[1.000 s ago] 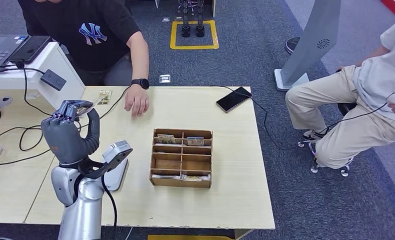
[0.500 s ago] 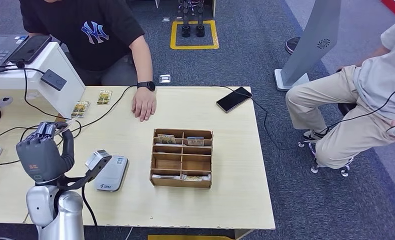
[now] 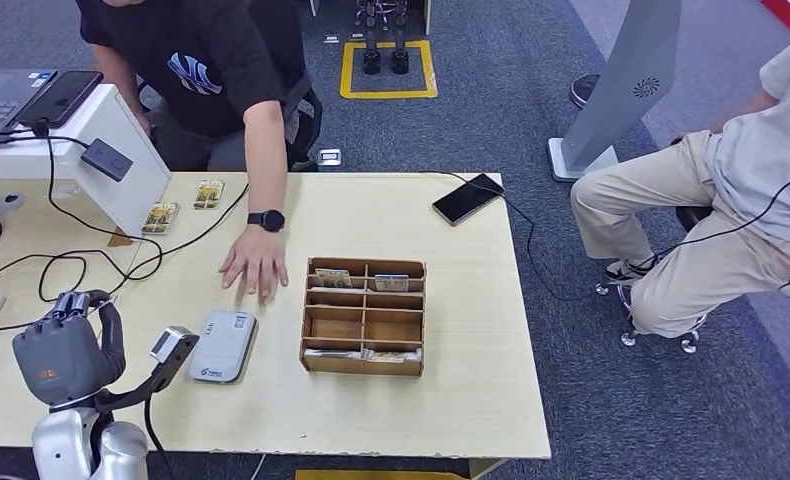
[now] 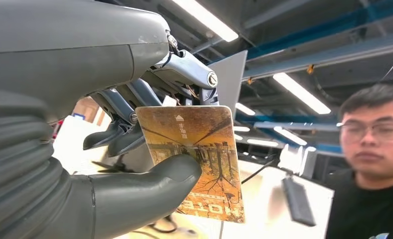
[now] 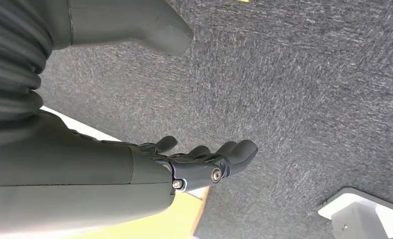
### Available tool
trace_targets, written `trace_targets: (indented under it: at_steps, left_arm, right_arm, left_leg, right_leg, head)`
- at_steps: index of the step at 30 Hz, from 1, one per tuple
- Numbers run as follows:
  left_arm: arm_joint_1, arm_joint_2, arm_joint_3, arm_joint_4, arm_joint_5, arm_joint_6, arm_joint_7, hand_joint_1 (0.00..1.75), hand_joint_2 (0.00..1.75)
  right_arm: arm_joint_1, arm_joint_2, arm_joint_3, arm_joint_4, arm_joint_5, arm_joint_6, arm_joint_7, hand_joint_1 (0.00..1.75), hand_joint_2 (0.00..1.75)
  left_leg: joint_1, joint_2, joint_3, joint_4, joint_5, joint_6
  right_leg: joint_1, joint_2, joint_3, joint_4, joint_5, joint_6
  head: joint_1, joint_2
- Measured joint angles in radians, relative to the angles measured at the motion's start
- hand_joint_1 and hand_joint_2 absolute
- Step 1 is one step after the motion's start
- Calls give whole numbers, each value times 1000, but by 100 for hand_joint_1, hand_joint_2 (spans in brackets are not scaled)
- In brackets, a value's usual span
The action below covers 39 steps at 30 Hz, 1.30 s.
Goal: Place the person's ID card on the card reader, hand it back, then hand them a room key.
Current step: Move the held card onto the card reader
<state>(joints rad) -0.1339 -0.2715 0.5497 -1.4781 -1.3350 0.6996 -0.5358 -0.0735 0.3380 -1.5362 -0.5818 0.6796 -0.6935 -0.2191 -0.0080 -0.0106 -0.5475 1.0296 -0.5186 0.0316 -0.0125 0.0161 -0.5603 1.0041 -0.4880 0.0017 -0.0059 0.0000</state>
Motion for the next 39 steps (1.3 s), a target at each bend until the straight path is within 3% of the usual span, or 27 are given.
trace_targets:
  at_steps: [12, 18, 31, 39]
  left_arm:
    - [40, 1, 83, 74, 4, 0, -138, 175, 175]
    - [46, 1, 105, 102, -21, 0, -161, 175, 175]
    - [69, 4, 71, 187, -96, 0, -63, 175, 175]
    - [103, 20, -39, 244, -123, 0, 72, 175, 175]
  right_arm:
    - [1, 0, 0, -5, 1, 0, -11, 0, 175]
    - [1, 0, 0, -5, 11, 0, -18, 0, 175]
    - [1, 0, 0, 1, 34, 0, -57, 0, 175]
    - [1, 0, 0, 14, 48, 0, -79, 0, 175]
  left_leg:
    - [0, 0, 0, 0, 0, 0]
    - [0, 0, 0, 0, 0, 0]
    - [0, 0, 0, 0, 0, 0]
    - [0, 0, 0, 0, 0, 0]
  right_leg:
    - [0, 0, 0, 0, 0, 0]
    - [0, 0, 0, 0, 0, 0]
    - [0, 0, 0, 0, 0, 0]
    - [0, 0, 0, 0, 0, 0]
  head:
    - [0, 0]
    - [0, 0]
    - [0, 0]
    - [0, 0]
